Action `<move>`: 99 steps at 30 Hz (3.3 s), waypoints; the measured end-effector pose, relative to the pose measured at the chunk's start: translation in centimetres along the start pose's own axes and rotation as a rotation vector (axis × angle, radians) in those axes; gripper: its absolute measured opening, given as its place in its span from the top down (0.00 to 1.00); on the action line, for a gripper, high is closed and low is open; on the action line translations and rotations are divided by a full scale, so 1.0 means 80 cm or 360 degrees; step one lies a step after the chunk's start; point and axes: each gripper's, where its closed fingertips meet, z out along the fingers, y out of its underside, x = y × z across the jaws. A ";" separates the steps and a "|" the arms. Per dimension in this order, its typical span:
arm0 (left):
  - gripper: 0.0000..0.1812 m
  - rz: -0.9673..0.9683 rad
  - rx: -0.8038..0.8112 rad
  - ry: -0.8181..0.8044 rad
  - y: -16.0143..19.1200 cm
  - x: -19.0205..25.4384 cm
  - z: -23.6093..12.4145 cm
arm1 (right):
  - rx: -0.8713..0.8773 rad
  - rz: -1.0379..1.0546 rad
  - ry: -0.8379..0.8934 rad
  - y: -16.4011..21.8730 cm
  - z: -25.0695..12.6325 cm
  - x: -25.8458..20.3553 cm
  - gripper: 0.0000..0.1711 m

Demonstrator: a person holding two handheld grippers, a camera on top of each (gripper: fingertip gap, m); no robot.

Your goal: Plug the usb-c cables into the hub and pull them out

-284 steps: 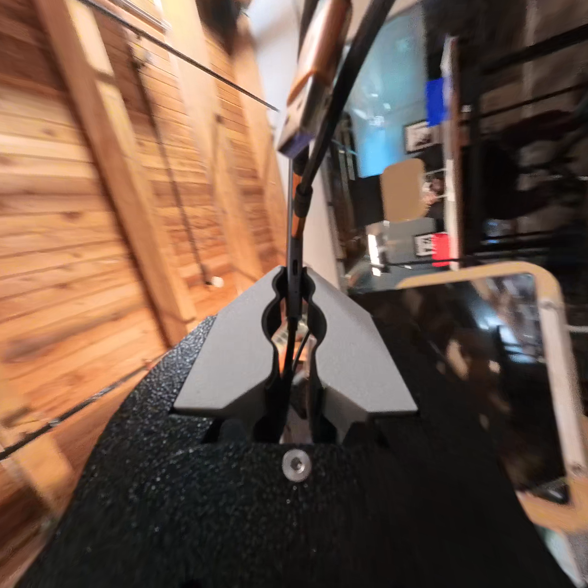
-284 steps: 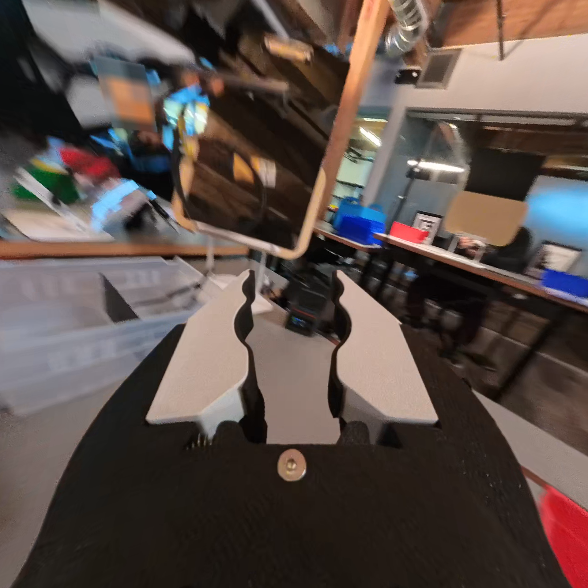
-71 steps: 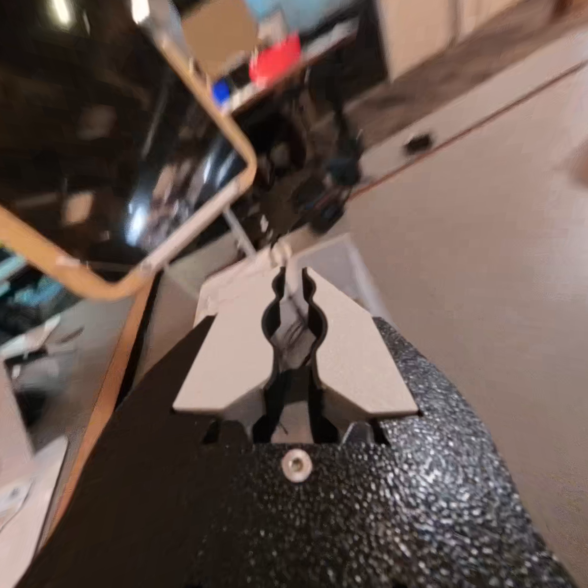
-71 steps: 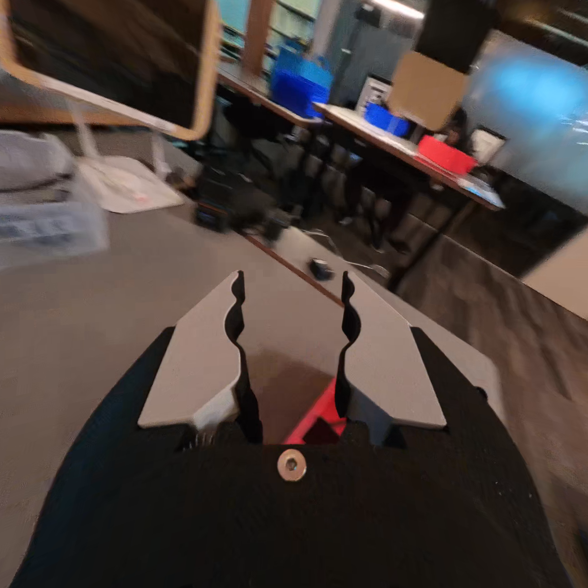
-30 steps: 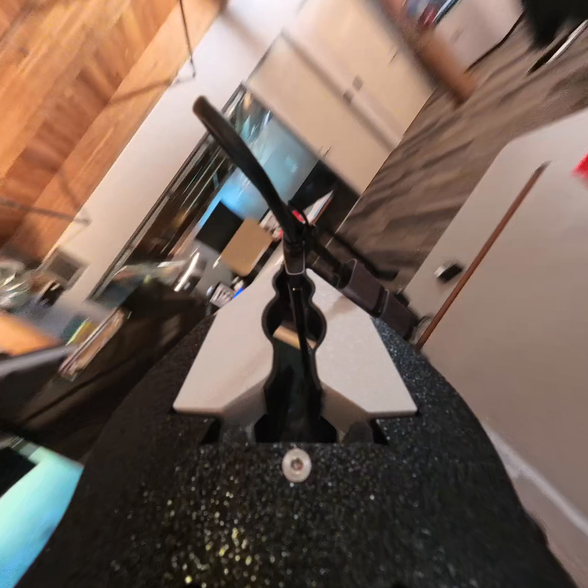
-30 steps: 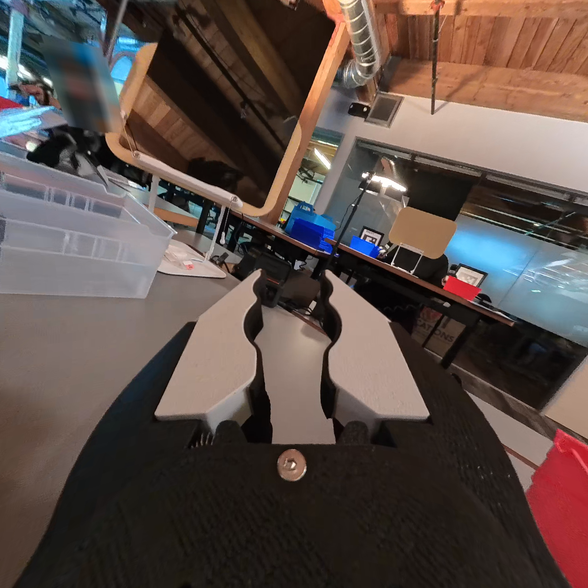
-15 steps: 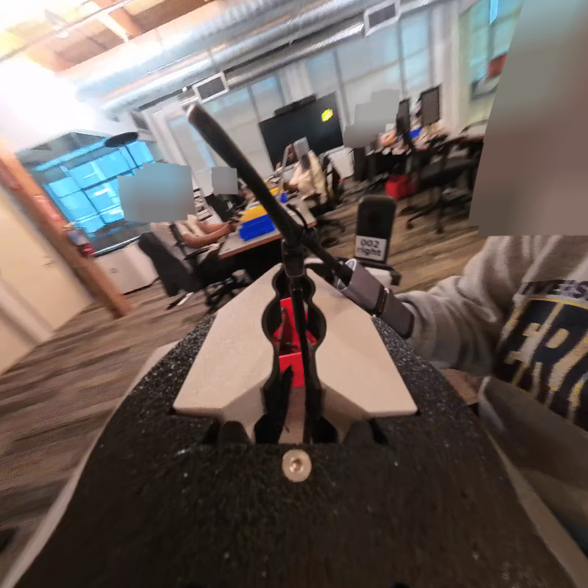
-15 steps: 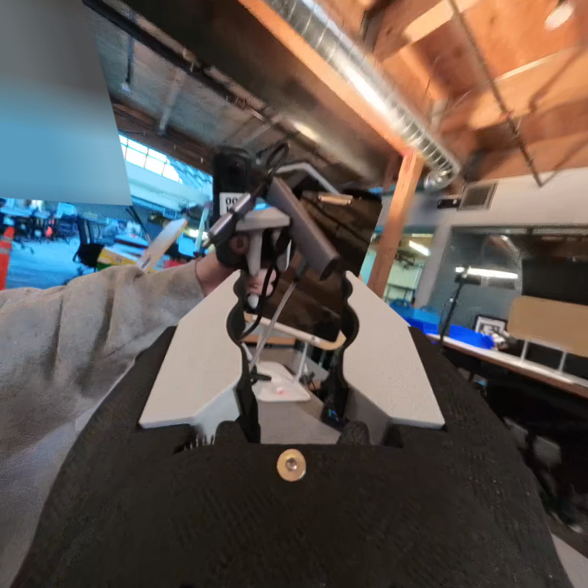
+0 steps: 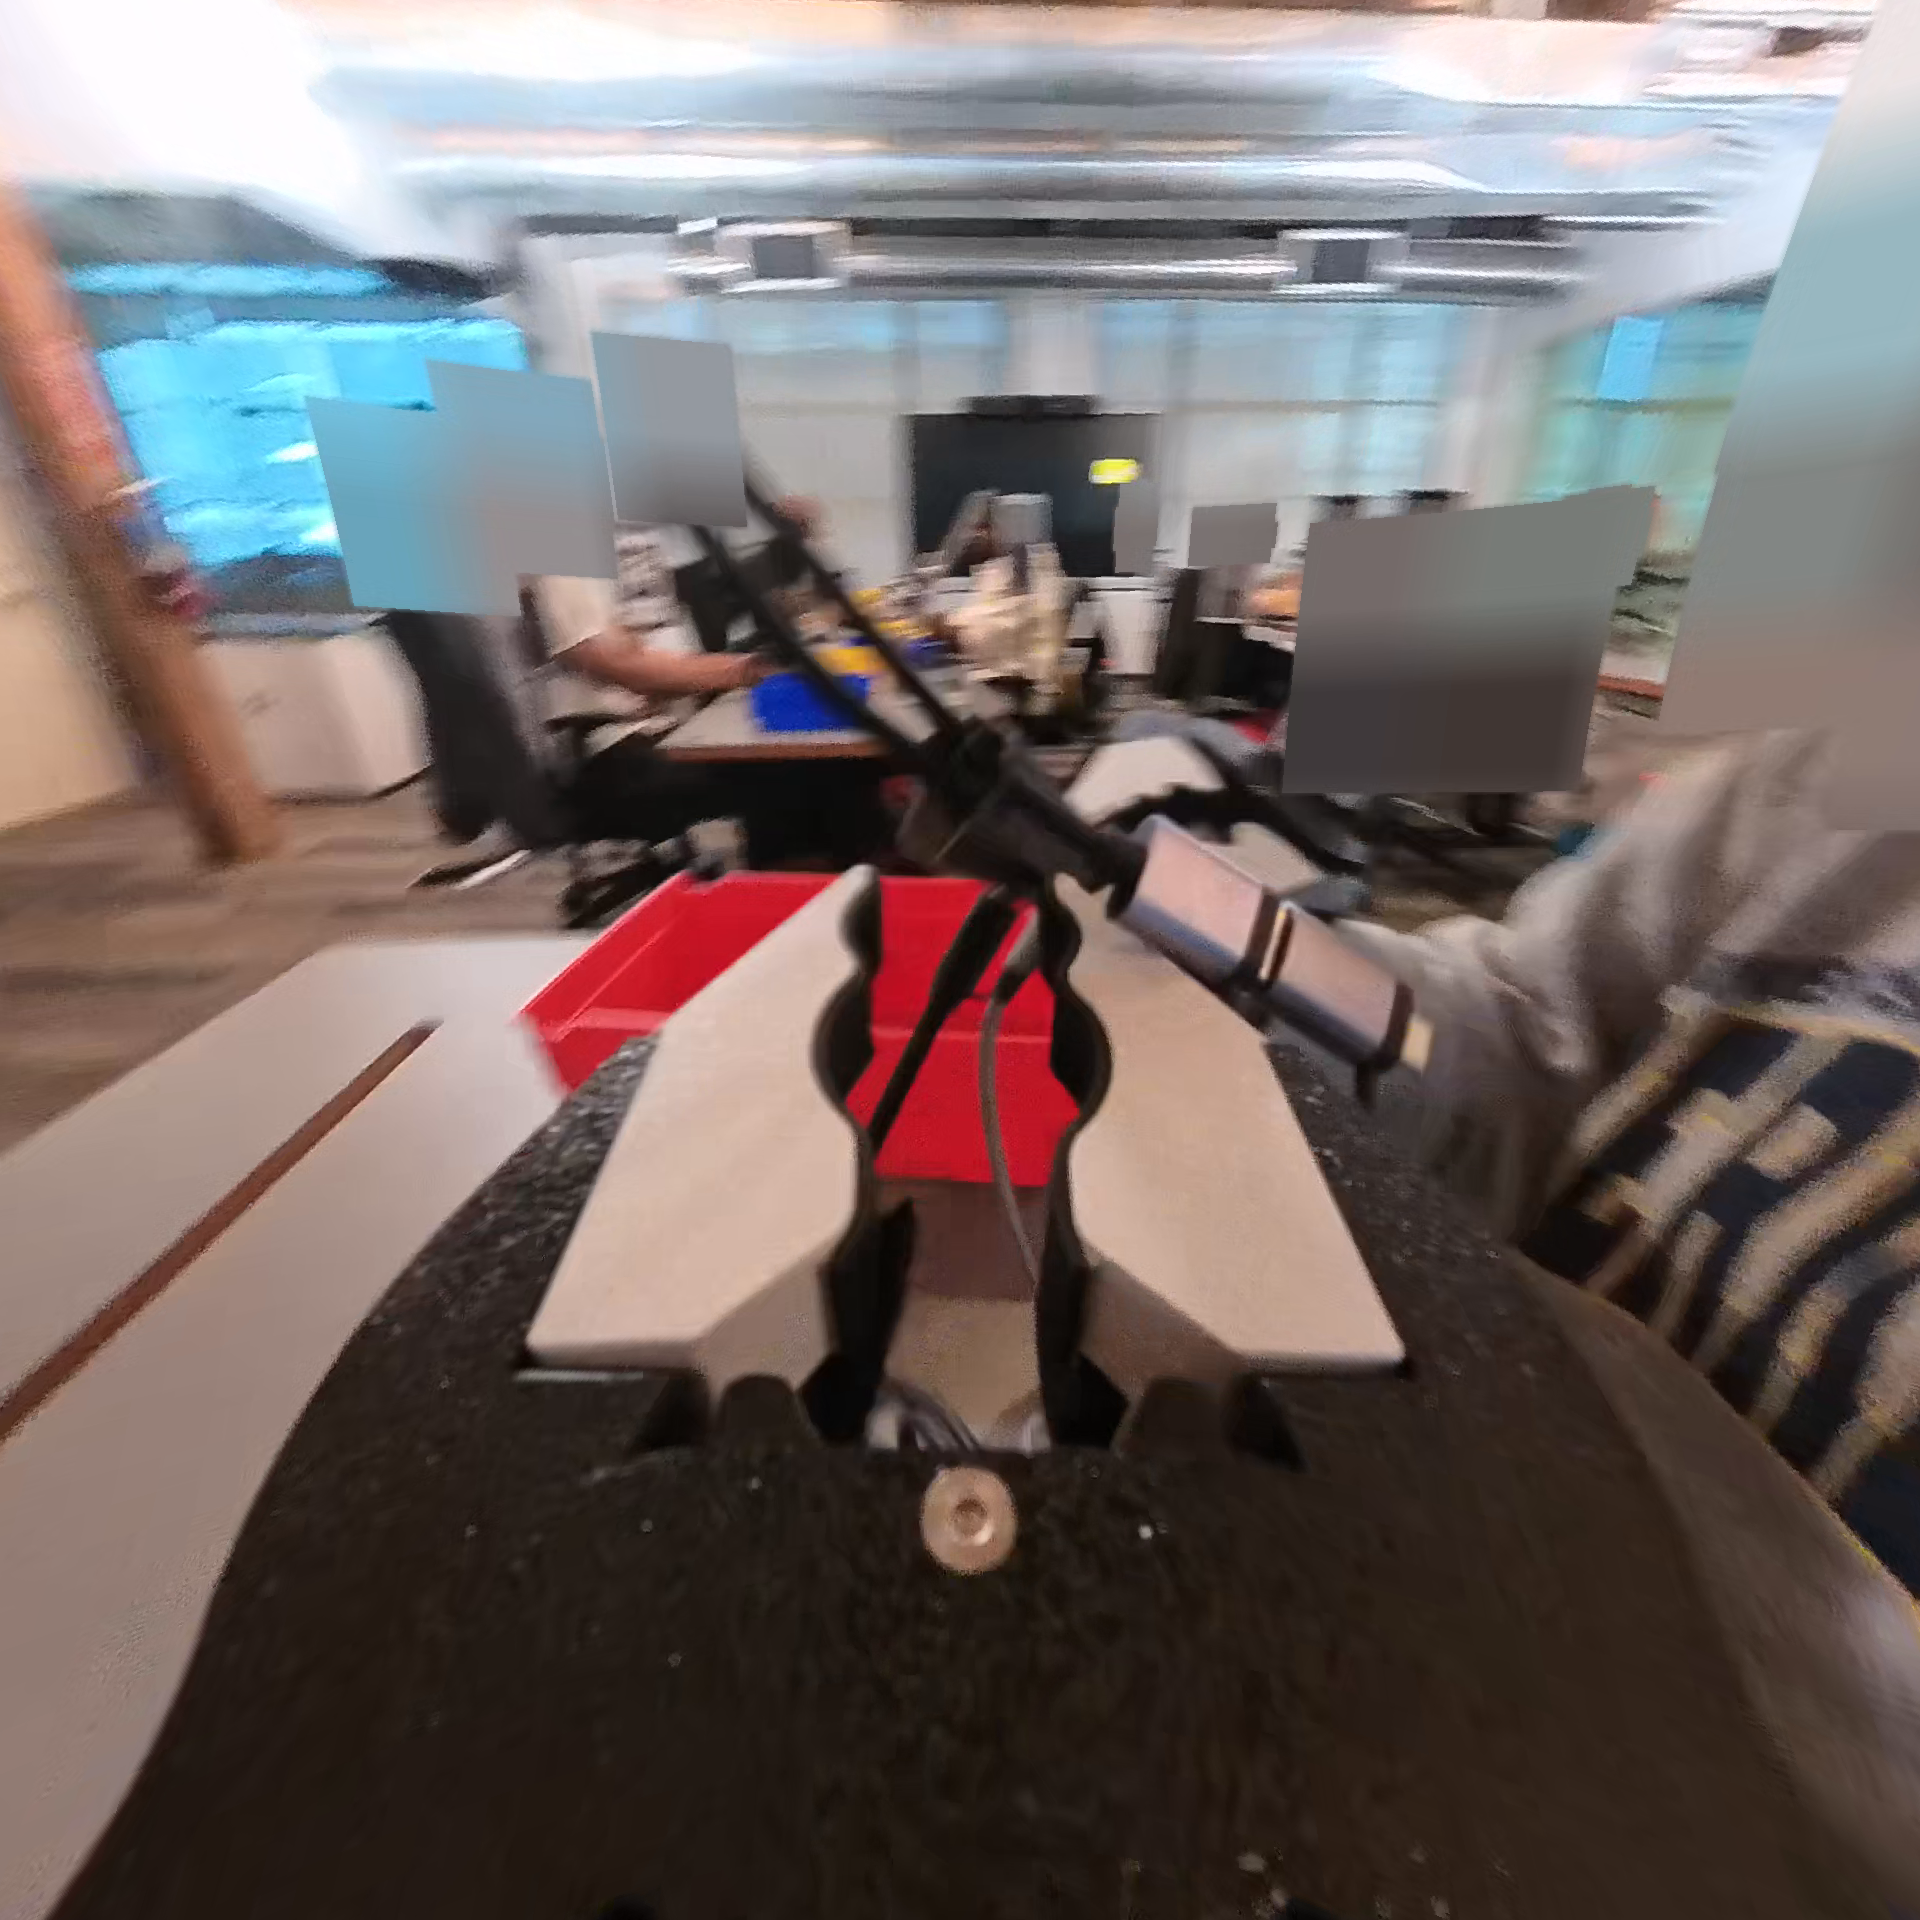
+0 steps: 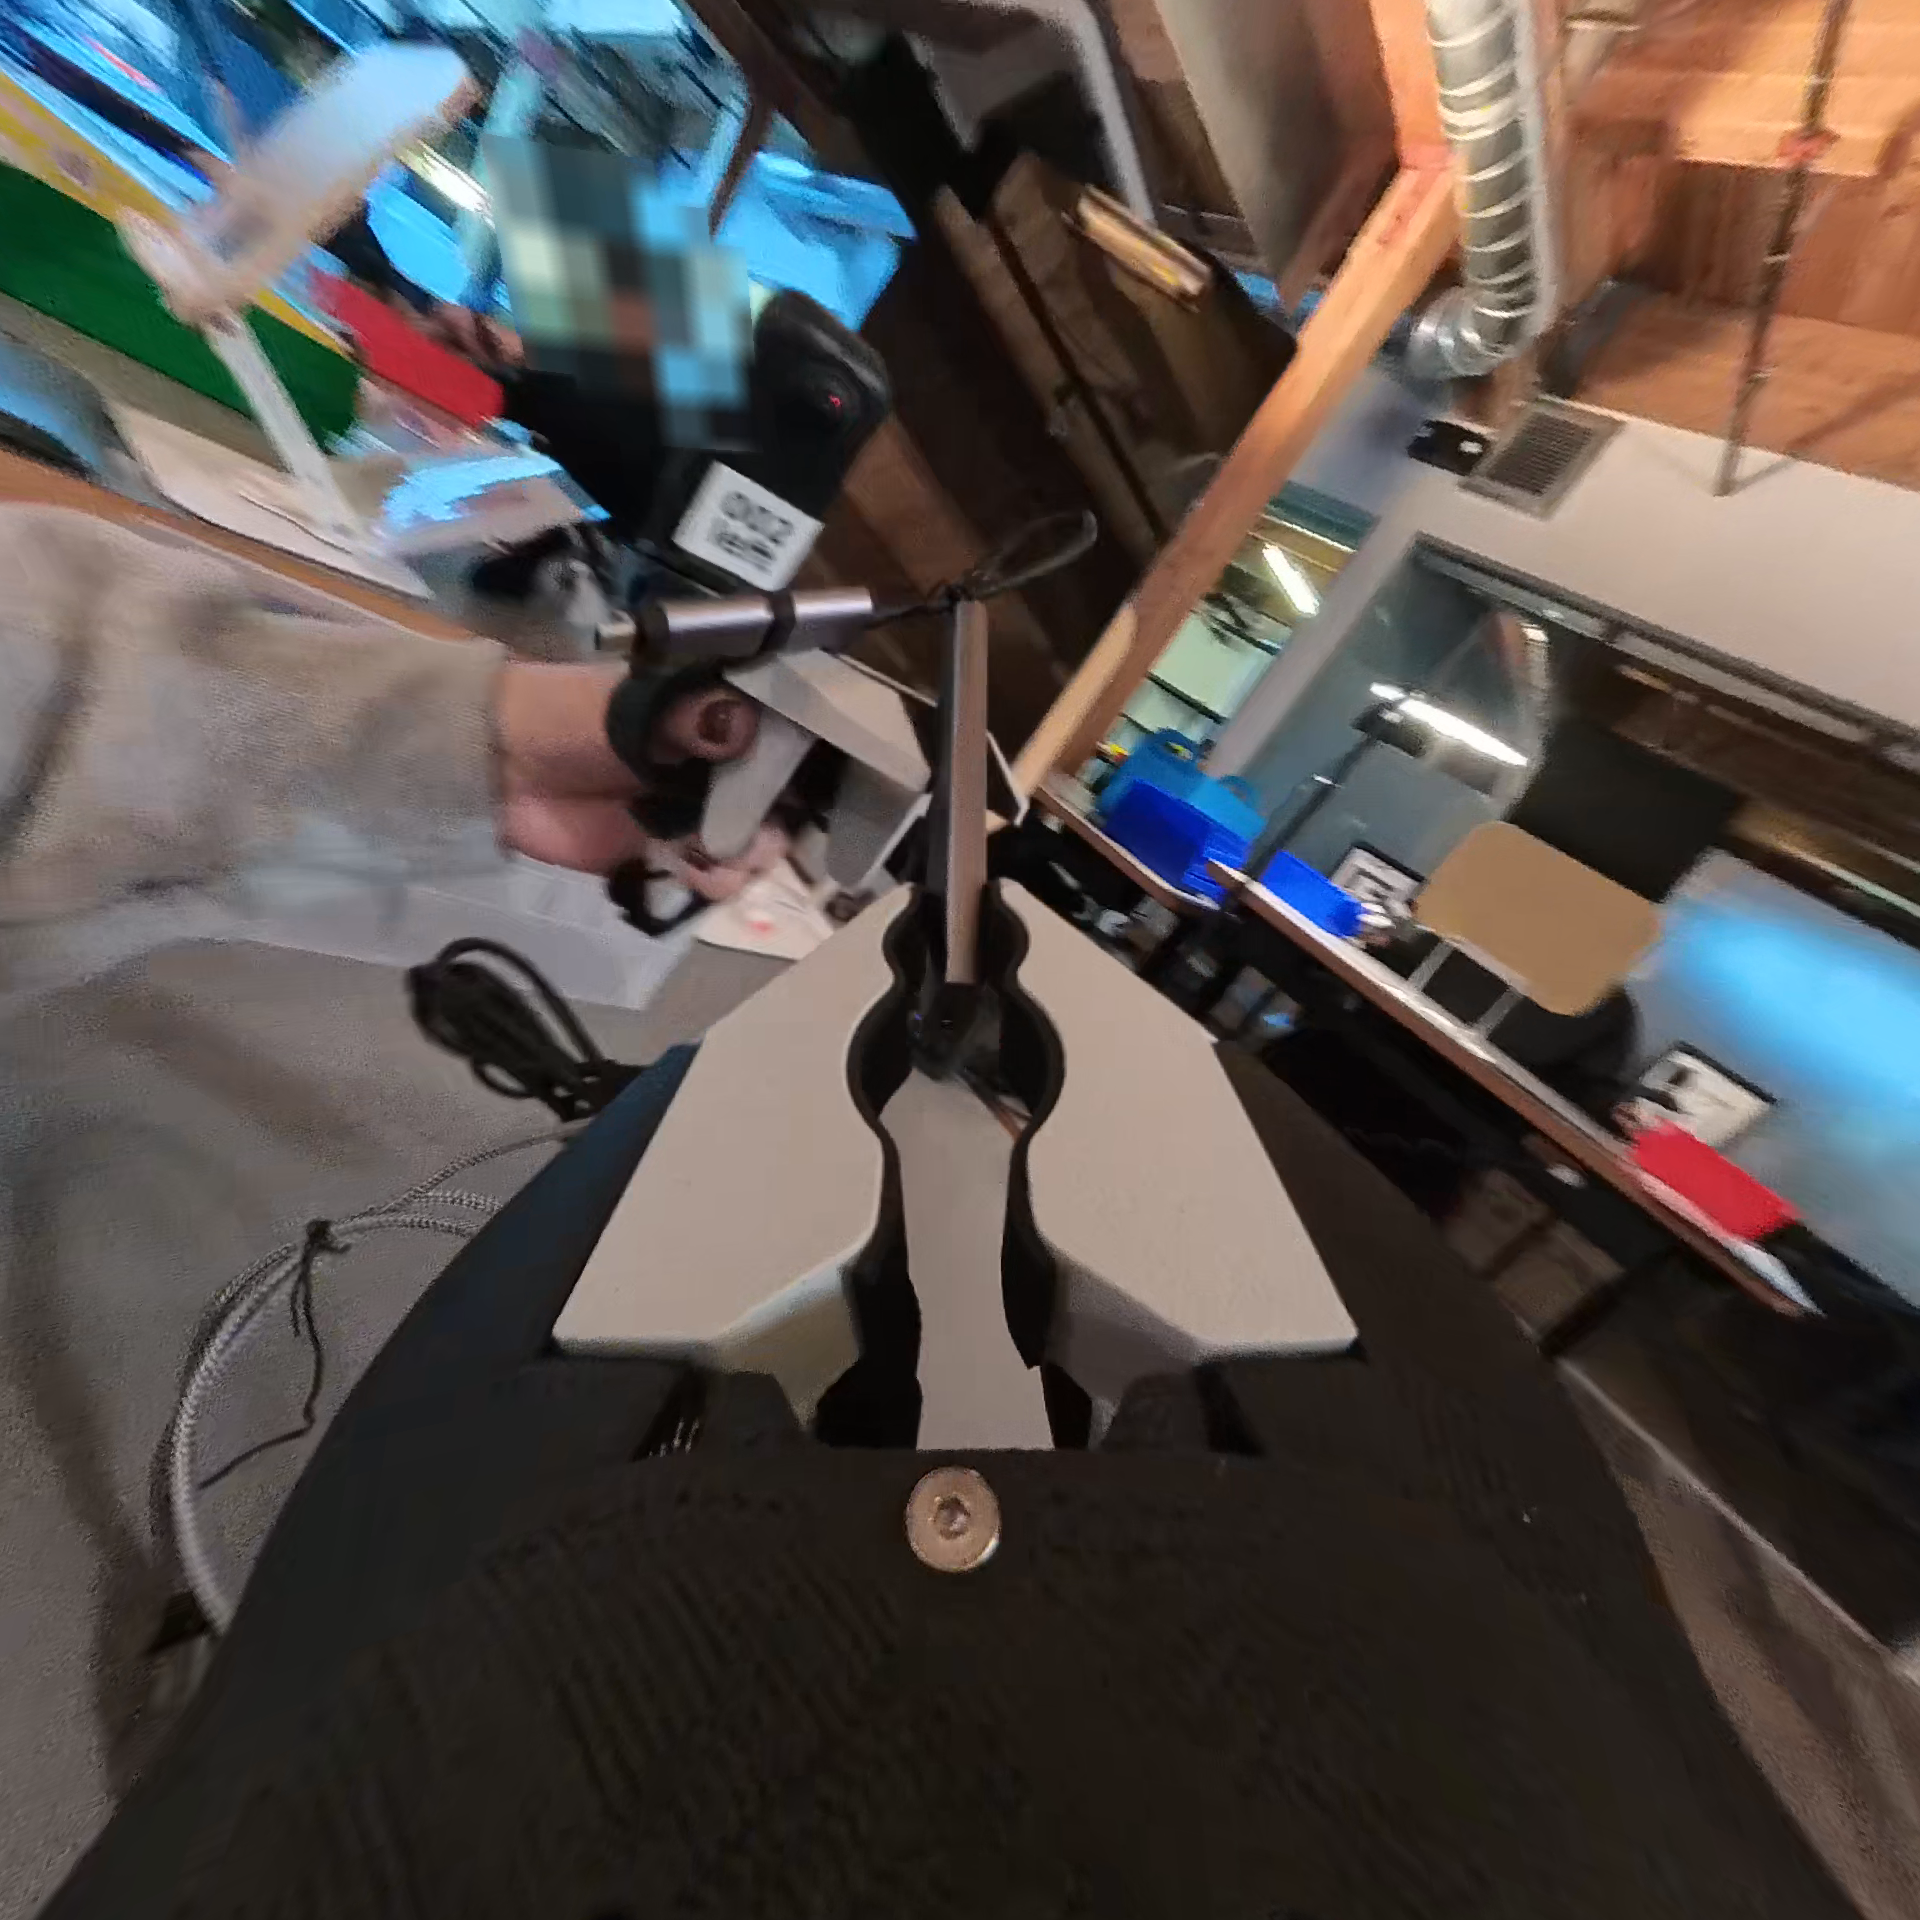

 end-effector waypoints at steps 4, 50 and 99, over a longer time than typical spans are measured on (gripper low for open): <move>0.71 -0.0266 0.0021 -0.0787 0.029 -0.067 -0.062 | -0.0135 -0.0210 0.0271 0.022 -0.007 0.016 0.96; 0.96 0.0128 -0.0459 -0.0174 0.151 0.108 -0.035 | -0.0403 0.0394 -0.1429 0.077 -0.034 -0.166 0.97; 0.96 -0.0055 -0.0083 -0.0254 0.121 0.092 -0.060 | -0.0614 0.0217 -0.1186 0.100 0.001 -0.192 0.96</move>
